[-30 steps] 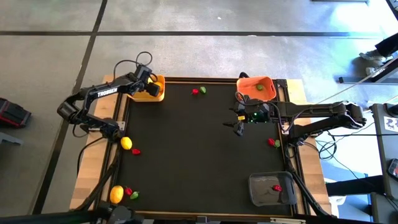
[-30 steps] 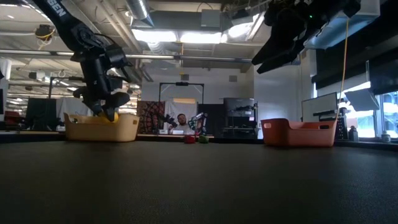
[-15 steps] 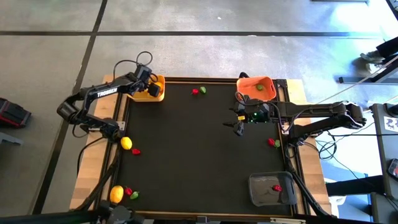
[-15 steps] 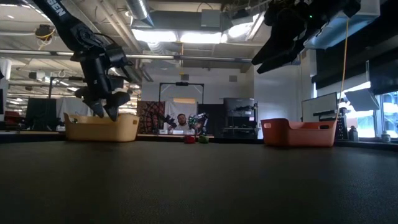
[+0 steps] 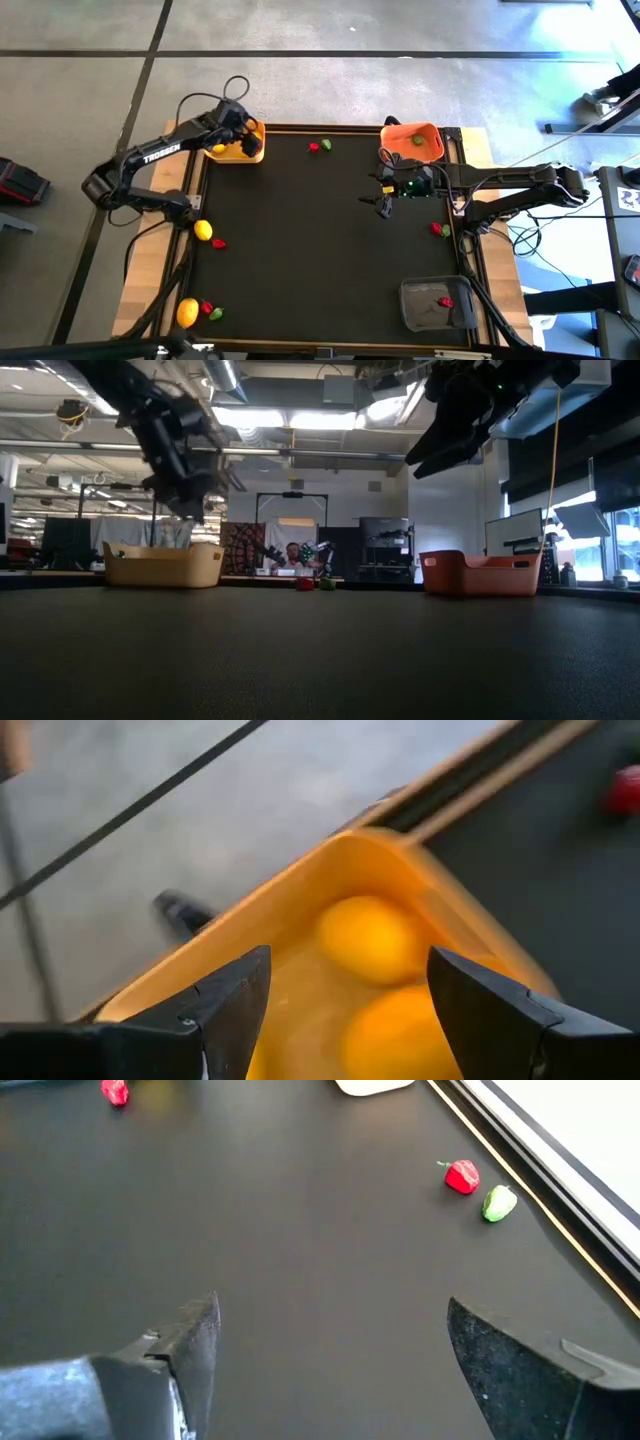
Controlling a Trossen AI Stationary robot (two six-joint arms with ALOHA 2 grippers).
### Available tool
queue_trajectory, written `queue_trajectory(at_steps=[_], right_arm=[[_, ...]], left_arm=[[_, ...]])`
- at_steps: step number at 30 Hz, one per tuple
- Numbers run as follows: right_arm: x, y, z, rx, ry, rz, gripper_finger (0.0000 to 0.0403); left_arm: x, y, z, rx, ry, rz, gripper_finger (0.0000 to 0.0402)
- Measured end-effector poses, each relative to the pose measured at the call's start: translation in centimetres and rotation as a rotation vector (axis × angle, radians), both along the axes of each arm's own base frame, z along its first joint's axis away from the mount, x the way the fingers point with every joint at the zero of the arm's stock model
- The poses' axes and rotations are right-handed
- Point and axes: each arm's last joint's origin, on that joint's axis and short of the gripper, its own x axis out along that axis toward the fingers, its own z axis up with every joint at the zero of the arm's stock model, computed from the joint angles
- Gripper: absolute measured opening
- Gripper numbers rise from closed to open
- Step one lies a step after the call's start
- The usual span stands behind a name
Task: Sort produce into baskets
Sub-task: Put the lemon into the yellow bin
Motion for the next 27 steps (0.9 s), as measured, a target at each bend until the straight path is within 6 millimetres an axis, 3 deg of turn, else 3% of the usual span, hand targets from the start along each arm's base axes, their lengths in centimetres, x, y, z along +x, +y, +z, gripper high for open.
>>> queue_trajectory(at_steps=[6,11,21,27], right_arm=[[0.0,0.0,0.0,-0.011,0.001,0.009,0.0319],[0.0,0.0,0.0,-0.015,0.002,0.012,0.0319],[0.0,0.1,0.0,0.009,0.0,0.048,0.0319],[0.0,0.1,0.0,0.006,0.009,0.053,0.0319]], left_arm=[[2.2,-2.9,2.2,-0.001,-0.098,-0.243,0.0265],[3.9,-6.1,2.6,-0.077,-0.162,-0.434,0.0265],[5.4,-12.2,1.1,-0.29,-0.084,-0.551,0.0265],[5.2,-15.3,0.4,-0.372,0.015,-0.633,0.0265]])
